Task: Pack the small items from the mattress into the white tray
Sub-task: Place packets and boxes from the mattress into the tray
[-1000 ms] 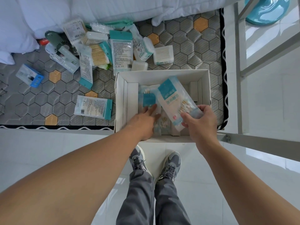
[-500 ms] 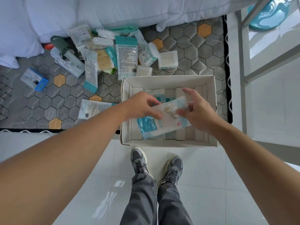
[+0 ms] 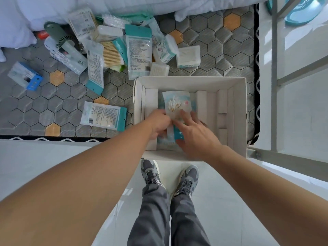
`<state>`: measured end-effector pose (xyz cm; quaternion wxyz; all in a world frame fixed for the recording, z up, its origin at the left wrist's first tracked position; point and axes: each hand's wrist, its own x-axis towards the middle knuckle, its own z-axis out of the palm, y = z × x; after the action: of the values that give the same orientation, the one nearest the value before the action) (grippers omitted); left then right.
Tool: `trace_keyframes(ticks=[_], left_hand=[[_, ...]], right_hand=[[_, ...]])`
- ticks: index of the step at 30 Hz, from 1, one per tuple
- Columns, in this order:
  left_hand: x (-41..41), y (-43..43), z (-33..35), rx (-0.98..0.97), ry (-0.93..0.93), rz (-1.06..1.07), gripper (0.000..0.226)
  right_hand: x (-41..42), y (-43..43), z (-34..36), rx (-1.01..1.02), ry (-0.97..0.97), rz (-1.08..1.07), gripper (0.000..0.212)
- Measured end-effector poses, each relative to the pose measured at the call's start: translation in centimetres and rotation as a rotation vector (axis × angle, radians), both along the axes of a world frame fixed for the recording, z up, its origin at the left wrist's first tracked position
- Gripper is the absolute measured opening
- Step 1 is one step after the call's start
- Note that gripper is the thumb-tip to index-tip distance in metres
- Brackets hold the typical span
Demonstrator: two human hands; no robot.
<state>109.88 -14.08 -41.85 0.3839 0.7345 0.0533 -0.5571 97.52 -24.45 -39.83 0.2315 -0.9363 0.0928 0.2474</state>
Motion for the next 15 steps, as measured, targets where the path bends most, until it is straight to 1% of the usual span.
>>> trace_keyframes(ticks=[1, 2, 4, 5, 6, 8, 10, 13, 15], left_hand=[[0.0, -0.4, -0.3, 0.026, -0.091, -0.097, 0.021], [0.2, -0.8, -0.6, 0.061, -0.225, -0.222, 0.018], [0.4, -1.4, -1.1, 0.167, -0.550, -0.464, 0.005], [0.5, -1.5, -1.3, 0.214, -0.678, -0.525, 0.007], [0.4, -1.5, -1.4, 0.245, -0.757, -0.566, 0.014], [0.1, -1.2, -1.5, 0.278, -0.853, -0.670, 0.030], [-0.2, -0.9, -1.6, 0.292, -0.894, -0.770, 0.042], [-0.5, -0.7, -1.2, 0.304, -0.853, -0.870, 0.055], [-0.6, -0.9, -1.1, 0.345, -0.813, -0.939, 0.060]], right_hand=[[0.1, 0.0, -0.5, -0.026, 0.017, 0.006, 0.071], [0.2, 0.0, -0.9, -0.046, 0.038, 0.003, 0.073], [0.7, -0.1, -1.8, -0.084, 0.096, 0.008, 0.077], [1.0, -0.2, -2.1, -0.107, 0.121, 0.020, 0.077], [1.2, -0.2, -2.4, -0.131, 0.142, 0.034, 0.077], [1.7, -0.2, -2.6, -0.165, 0.176, 0.057, 0.075], [2.3, 0.2, -2.7, -0.202, 0.208, 0.069, 0.076], [3.1, 0.7, -2.5, -0.267, 0.255, 0.104, 0.079], [3.6, 0.6, -2.3, -0.269, 0.288, 0.111, 0.079]])
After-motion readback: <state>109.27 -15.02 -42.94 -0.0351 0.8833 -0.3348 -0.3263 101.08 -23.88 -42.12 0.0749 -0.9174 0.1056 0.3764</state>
